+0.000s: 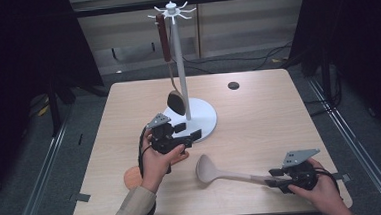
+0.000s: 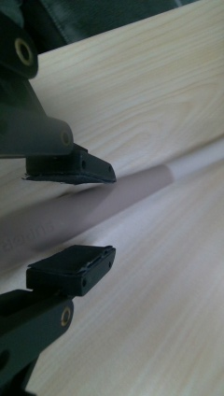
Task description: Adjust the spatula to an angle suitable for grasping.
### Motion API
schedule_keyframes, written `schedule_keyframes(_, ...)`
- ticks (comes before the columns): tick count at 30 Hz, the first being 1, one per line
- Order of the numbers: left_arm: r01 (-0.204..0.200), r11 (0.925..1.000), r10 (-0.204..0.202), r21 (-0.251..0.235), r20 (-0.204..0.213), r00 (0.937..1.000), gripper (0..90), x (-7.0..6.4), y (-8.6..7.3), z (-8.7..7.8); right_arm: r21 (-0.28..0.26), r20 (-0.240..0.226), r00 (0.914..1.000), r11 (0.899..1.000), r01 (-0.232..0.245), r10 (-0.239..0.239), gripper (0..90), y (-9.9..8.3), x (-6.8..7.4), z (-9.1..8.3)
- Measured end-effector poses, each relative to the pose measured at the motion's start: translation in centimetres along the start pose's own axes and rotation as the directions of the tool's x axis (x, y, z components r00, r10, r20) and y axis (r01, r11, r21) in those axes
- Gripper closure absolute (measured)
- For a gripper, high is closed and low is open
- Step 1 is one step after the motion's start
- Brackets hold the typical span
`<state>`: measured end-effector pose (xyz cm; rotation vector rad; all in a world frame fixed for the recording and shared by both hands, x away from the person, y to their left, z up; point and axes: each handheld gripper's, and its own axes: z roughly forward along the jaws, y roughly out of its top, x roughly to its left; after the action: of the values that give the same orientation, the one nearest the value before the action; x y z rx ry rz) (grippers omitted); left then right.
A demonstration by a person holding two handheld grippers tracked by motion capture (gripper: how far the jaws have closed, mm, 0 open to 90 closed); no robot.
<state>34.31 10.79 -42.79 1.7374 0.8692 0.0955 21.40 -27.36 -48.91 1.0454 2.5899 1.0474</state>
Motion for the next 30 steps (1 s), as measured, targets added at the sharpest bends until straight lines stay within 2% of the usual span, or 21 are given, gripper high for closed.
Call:
schedule_keyframes(2,0.009,1.0,-0.009,0.002,0.006,0.9999,24.0,0.0,0.0,0.1,0.034,0.005,0.9997,0.999,0.023,-0.024,57.0,0.0,0.2,0.4)
schedule_keyframes(3,0.016,0.9998,-0.017,0.008,0.007,0.9998,24.0,0.1,-0.1,0.1,0.04,0.021,0.9989,0.998,0.04,-0.041,57.6,0.1,0.3,0.5)
schedule_keyframes(5,0.023,0.9997,-0.023,0.006,0.011,0.9997,23.8,0.1,-0.1,0.0,0.048,0.019,0.9985,0.998,0.051,-0.052,60.7,0.3,0.4,0.5)
schedule_keyframes(11,0.016,0.9999,-0.016,0.004,0.011,0.9998,23.8,0.1,-0.2,-0.3,0.09,0.031,0.9943,0.991,0.099,-0.102,63.4,0.9,0.6,0.7)
schedule_keyframes(13,0.026,0.9997,-0.026,0.0,0.008,0.9996,23.8,0.0,-0.2,-0.4,0.101,0.033,0.9897,0.986,0.136,-0.14,64.1,1.2,0.6,0.7)
schedule_keyframes(16,0.021,0.9997,-0.021,0.008,0.007,0.9997,23.9,0.1,-0.3,-0.5,0.117,0.073,0.9811,0.979,0.17,-0.179,65.4,1.6,0.4,1.0)
schedule_keyframes(19,0.024,0.9996,-0.024,0.014,-0.004,0.9997,23.9,0.2,-0.5,-0.7,0.086,0.084,0.9867,0.987,0.132,-0.139,63.9,1.8,-0.6,1.3)
schedule_keyframes(21,0.033,0.9994,-0.033,0.007,-0.002,0.9994,23.8,0.3,-0.6,-0.8,0.063,0.111,0.9869,0.992,0.11,-0.117,62.0,2.0,-1.4,1.5)
schedule_keyframes(22,0.033,0.9994,-0.033,0.009,-0.004,0.9995,23.9,0.3,-0.6,-0.9,0.054,0.123,0.9851,0.992,0.114,-0.12,60.8,2.0,-1.8,1.5)
schedule_keyframes(24,0.029,0.9995,-0.029,0.01,-0.008,0.9995,23.8,0.4,-0.7,-1.2,0.032,0.14,0.9854,0.995,0.093,-0.097,52.1,2.0,-2.2,1.4)
schedule_keyframes(28,0.035,0.9994,-0.035,0.005,-0.019,0.9992,23.8,0.7,-0.8,-1.6,0.05,0.159,0.9807,0.993,0.108,-0.114,48.3,2.0,-2.1,1.4)
schedule_keyframes(30,0.042,0.9991,-0.042,0.005,-0.016,0.999,23.9,0.7,-0.8,-1.7,0.038,0.17,0.9814,0.996,0.084,-0.089,43.5,1.9,-2.2,1.3)
